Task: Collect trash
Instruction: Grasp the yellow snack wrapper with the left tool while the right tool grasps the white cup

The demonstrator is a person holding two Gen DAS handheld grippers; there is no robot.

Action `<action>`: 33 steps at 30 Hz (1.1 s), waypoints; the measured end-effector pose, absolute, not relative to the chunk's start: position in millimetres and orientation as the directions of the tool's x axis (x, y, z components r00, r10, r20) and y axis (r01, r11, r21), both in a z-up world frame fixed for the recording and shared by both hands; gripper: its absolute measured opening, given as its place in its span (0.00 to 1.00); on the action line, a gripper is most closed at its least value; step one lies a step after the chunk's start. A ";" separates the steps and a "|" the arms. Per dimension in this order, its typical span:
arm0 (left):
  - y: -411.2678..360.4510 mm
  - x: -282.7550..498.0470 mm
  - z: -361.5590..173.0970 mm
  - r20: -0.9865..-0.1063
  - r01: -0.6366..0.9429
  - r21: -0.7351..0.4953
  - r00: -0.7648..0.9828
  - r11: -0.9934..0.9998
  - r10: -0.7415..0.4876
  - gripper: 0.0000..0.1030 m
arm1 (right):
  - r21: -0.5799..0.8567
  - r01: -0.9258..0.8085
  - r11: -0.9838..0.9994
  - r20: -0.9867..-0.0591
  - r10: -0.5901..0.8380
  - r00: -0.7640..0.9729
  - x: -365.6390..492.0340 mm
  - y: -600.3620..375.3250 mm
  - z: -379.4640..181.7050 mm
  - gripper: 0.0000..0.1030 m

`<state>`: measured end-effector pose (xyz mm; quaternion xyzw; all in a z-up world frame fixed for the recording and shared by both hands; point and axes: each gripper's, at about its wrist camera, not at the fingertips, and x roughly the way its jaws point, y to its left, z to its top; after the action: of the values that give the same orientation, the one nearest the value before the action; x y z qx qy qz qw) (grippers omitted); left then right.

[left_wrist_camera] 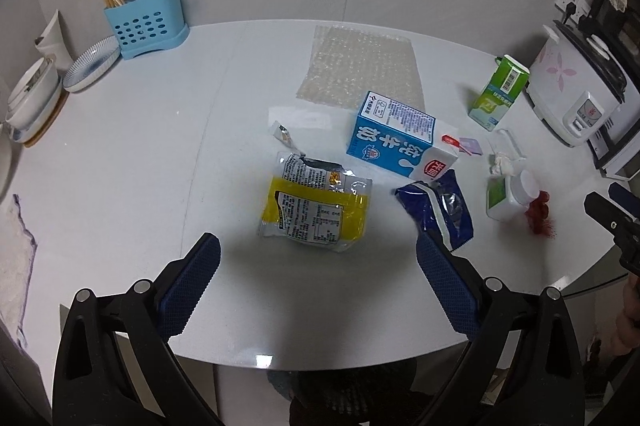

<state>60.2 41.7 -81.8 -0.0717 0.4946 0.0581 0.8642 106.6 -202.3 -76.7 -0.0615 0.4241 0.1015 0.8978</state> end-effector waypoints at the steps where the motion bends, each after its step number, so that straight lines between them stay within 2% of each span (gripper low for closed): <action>1: 42.9 65.5 -87.9 -0.868 -0.173 -0.057 0.495 0.983 0.037 0.93 | -0.025 -0.238 0.971 -0.777 0.131 0.615 111.7 -201.3 -81.1 0.92; 8: 50.7 94.2 -119.8 -0.889 -0.175 -0.039 0.456 0.984 0.046 0.93 | -0.031 -0.264 0.964 -0.800 0.135 0.585 135.8 -187.5 -106.8 0.92; 20: 47.9 127.6 -159.2 -0.913 -0.165 -0.005 0.403 0.986 0.062 0.92 | -0.057 -0.275 0.960 -0.845 0.100 0.525 164.0 -167.3 -143.5 0.74; 22: 48.1 131.6 -164.0 -0.918 -0.166 -0.005 0.392 0.986 0.061 0.91 | -0.066 -0.274 0.959 -0.853 0.088 0.514 166.6 -165.9 -147.9 0.67; 26: 47.6 136.2 -170.0 -0.926 -0.165 0.000 0.372 0.986 0.062 0.82 | -0.060 -0.266 0.962 -0.860 0.086 0.504 167.1 -165.3 -153.2 0.55; 28: 47.6 137.7 -171.5 -0.928 -0.167 0.005 0.365 0.986 0.067 0.81 | -0.065 -0.264 0.962 -0.859 0.081 0.506 166.8 -164.0 -154.3 0.46; 31: 48.9 140.0 -170.9 -0.932 -0.177 0.002 0.357 0.984 0.066 0.75 | -0.078 -0.276 0.958 -0.854 0.079 0.514 165.7 -161.4 -152.9 0.41; 33: 50.1 140.9 -170.3 -0.936 -0.183 -0.007 0.347 0.983 0.057 0.67 | -0.082 -0.278 0.957 -0.849 0.079 0.523 164.7 -161.0 -150.8 0.38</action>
<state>140.9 50.1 -170.3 -0.0552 0.5669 0.0733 0.8187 164.7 -161.0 -150.8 -0.1043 0.4773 0.1029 0.8664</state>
